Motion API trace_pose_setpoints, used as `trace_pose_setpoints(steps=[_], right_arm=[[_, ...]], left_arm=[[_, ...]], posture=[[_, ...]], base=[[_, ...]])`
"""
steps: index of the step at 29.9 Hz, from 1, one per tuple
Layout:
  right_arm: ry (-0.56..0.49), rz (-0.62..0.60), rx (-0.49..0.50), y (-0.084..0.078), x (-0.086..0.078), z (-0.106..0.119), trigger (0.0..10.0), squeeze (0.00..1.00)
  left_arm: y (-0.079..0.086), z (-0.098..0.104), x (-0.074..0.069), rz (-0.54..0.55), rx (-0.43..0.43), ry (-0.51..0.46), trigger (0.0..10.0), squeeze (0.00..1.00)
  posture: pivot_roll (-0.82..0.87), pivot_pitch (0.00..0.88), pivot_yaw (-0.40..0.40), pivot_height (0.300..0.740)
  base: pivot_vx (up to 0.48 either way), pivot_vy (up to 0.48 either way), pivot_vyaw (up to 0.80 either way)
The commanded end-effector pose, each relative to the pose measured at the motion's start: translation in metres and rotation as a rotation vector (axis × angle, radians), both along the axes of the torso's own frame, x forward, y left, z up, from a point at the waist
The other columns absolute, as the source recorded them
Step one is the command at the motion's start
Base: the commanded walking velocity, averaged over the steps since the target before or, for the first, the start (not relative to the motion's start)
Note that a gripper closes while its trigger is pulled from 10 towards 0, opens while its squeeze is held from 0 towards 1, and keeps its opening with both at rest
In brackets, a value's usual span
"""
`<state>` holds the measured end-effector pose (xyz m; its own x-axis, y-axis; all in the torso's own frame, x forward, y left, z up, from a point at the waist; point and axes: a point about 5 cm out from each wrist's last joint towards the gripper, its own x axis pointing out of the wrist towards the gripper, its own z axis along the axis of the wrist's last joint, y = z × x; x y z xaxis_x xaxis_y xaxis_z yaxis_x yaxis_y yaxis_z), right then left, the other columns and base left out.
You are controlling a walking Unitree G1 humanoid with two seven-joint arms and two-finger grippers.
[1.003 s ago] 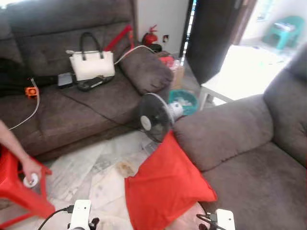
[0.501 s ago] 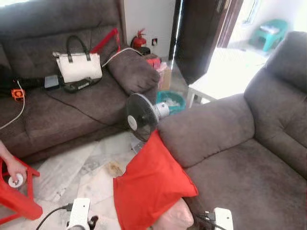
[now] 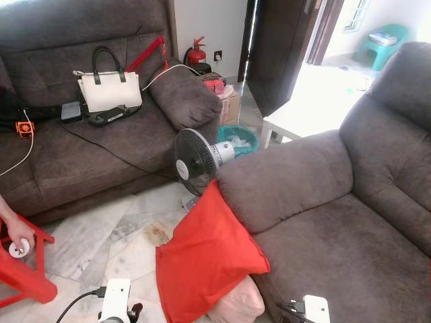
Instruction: Move the pillow to the sofa from floor
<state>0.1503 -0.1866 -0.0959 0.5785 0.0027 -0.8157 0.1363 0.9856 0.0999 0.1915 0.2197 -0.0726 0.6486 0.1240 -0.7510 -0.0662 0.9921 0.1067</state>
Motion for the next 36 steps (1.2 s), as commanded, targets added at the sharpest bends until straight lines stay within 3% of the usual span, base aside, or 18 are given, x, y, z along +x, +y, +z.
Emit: trace_pose_setpoints(steps=[1, 9, 17, 36], right_arm=[[-0.005, 0.024, -0.014, -0.0026, 0.0015, 0.0010, 10.0, 0.00], [-0.004, 0.012, -0.010, -0.0027, 0.0010, 0.0008, 10.0, 0.00], [-0.002, -0.012, 0.001, -0.0024, 0.0001, 0.0003, 10.0, 0.00], [-0.006, -0.014, 0.007, -0.0008, -0.0003, 0.0001, 10.0, 0.00]], left_arm=[[-0.0017, -0.0018, -0.0025, -0.002, -0.011, 0.009, 10.0, 0.00], [-0.0017, -0.0019, -0.0027, -0.004, -0.010, 0.011, 10.0, 0.00], [-0.0016, -0.0019, -0.0028, -0.006, -0.011, 0.010, 10.0, 0.00], [-0.0007, -0.0017, -0.0031, -0.017, -0.009, 0.011, 10.0, 0.00]], posture=[[0.07, 0.015, -0.049, 0.740], [0.07, 0.015, -0.049, 0.740], [0.07, 0.013, -0.049, 0.740], [0.07, 0.000, -0.039, 0.740]], base=[[0.000, 0.000, 0.80], [0.000, 0.000, 0.75], [0.000, 0.000, 0.00], [0.265, 0.000, 0.00]])
